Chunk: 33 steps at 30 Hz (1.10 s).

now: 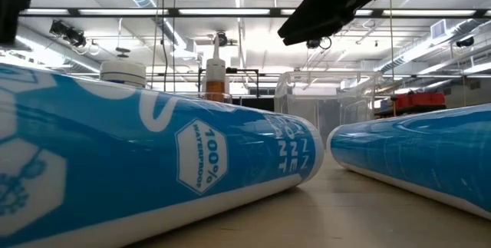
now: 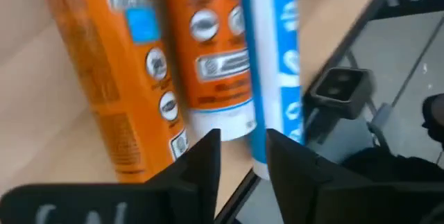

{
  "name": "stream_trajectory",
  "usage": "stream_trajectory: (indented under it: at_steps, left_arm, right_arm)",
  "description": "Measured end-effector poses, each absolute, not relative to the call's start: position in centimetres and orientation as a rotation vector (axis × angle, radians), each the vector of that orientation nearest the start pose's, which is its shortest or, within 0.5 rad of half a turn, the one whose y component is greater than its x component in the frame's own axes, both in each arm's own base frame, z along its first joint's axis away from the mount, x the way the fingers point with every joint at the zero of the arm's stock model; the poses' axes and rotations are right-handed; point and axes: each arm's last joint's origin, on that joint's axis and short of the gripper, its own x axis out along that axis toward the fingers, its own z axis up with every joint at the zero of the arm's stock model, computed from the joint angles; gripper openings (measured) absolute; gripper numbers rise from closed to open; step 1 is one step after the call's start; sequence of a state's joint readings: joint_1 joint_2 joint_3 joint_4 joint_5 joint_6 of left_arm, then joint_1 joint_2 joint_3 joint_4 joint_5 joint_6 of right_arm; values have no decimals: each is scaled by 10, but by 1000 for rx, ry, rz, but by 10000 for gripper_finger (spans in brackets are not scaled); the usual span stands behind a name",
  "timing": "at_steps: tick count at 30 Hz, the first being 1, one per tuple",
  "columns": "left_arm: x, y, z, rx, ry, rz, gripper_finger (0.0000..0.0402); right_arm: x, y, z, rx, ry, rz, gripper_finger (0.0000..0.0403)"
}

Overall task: Pick & place silicon tubes, Sealant and Lysol wipes
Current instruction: Put the left orange sealant into the left transparent bin

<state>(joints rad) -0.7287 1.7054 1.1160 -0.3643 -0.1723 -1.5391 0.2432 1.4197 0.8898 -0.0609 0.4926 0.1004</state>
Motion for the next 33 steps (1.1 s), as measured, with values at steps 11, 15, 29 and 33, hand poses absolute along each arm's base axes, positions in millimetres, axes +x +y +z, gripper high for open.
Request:
stream_trajectory:
  at_steps: [11, 15, 29, 33]
  left_arm:
    - [264, -229, 184, -999, 1060, 331, 281]
    - [267, -225, 185, -988, 1084, 315, 281]
    - [251, -194, 202, -832, 1251, 376, 223]
    - [249, -196, 197, -816, 1282, 392, 216]
  right_arm:
    - [291, 58, 236, -110, 588, -274, 304]
    - [291, 58, 236, -112, 587, -273, 304]
    - [291, 58, 236, -115, 593, -274, 304]
    - [290, 58, 235, -113, 598, -275, 304]
